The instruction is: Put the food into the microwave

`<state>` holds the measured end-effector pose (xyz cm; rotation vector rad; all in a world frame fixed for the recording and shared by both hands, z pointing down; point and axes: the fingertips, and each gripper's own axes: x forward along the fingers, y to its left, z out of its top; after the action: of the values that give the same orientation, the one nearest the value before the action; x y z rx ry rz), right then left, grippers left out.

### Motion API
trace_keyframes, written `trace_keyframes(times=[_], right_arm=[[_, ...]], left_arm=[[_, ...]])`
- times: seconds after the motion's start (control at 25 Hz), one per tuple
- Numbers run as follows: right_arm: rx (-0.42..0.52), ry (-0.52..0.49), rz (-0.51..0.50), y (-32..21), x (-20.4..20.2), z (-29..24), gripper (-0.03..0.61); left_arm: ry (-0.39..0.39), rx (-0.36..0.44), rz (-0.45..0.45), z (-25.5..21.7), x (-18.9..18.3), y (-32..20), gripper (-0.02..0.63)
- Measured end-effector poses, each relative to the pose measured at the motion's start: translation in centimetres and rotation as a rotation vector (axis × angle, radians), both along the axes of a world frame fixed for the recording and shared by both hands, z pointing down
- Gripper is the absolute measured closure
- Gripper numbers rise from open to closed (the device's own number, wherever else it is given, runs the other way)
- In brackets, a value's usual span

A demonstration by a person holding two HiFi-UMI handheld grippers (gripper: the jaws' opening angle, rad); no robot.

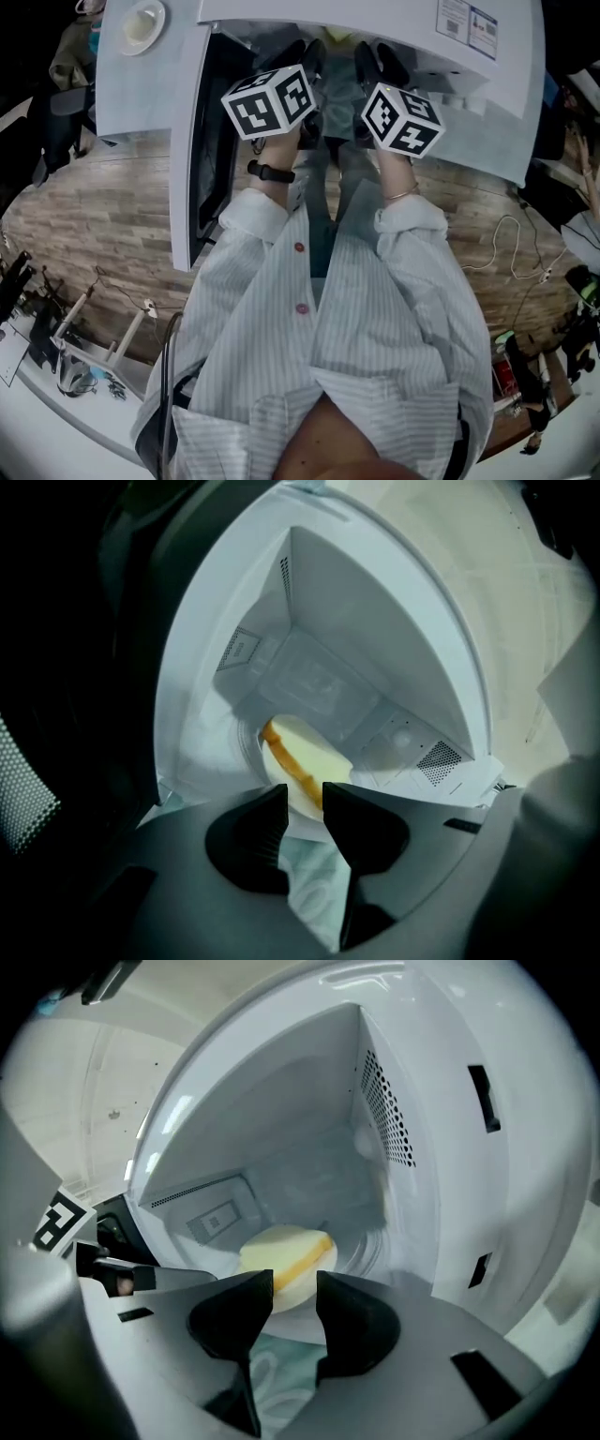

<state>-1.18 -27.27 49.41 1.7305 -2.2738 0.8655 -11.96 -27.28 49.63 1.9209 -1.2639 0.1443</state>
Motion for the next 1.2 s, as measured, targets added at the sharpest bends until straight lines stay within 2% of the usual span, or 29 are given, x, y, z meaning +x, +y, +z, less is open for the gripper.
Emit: trace_keyframes(times=[0.12, 0.28, 0.64, 1.04, 1.2], right_arm=[[0.007, -0.014, -0.037, 1.1, -0.6, -0.8, 0.426], [0.025, -0.041, -0.075, 2.6, -1.0, -2.3, 0.469], [0.121, -0.116, -0.194, 5.2, -1.0, -8.7, 0.522], [0.222, -0.187, -0.368, 9.5, -0.5, -15.4, 0.538], [0.232, -0.185, -0.415, 11.6, 0.4, -16.4, 0.54]], left_arm=[[0.013, 0.028, 0.009, -1.1, 0.3, 1.0, 0.491], [0.058, 0.069, 0.031, -3.0, 1.3, 2.6, 0.493], [0.112, 0.172, 0.036, -8.9, 3.1, 5.8, 0.574], [0.145, 0.299, 0.073, -15.2, 6.1, 10.2, 0.598], [0.167, 0.316, 0.103, -16.7, 7.8, 12.2, 0.604]])
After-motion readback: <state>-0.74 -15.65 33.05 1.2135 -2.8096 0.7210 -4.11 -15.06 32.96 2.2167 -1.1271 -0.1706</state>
